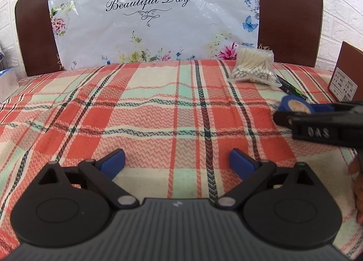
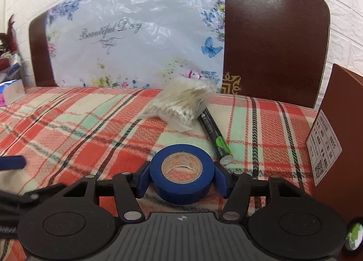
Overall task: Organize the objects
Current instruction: 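Grasp the blue tape roll with the right gripper, then carry the blue tape roll into the brown box and release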
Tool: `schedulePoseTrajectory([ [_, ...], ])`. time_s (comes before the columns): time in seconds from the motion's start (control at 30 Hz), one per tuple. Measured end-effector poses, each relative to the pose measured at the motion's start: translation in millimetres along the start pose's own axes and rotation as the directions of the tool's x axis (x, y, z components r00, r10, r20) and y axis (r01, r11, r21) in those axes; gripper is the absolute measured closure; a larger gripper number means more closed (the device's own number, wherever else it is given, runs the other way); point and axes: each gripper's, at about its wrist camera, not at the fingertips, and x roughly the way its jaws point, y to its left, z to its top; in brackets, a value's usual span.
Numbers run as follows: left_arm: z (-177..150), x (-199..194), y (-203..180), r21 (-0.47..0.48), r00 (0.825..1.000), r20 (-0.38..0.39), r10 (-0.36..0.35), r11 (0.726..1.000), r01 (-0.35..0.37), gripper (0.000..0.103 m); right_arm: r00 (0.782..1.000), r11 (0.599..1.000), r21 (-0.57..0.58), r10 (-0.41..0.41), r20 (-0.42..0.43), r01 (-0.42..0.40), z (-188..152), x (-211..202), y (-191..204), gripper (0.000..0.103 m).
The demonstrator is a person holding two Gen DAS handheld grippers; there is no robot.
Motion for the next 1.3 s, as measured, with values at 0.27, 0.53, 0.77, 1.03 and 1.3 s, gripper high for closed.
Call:
schedulePoseTrajectory([
  [0.27,1,0,0,-0.003,1.000,0.001,-0.003,1.000,0.003,0.003,0.998,0.993,-0.096,0.064,-0.024,-0.066,-47,-79,6,0.047],
  [0.53,7,-30,-20,-0.115,0.992,-0.083,-0.097,0.990,0.087,0.019,1.000,1.000,0.020,0.004,-0.016,-0.004,-108,-170,-28,0.047],
  [0.77,-1,-70,-106,-0.072,0.813,-0.279,-0.511,0.855,0.513,0.045,1.000,1.000,0.018,0.000,-0.016,0.000,-111,-171,-26,0.039],
  [1.03,-15,-68,-142,0.031,0.796,-0.372,-0.478,0.851,0.525,0.069,1.000,0.999,0.041,0.020,-0.005,-0.020,-115,-172,-35,0.046],
  [1.3,9,-88,-160,0.067,0.795,-0.352,-0.494,0.834,0.548,0.083,0.995,0.991,0.132,0.004,0.095,-0.017,-114,-188,-47,0.046],
])
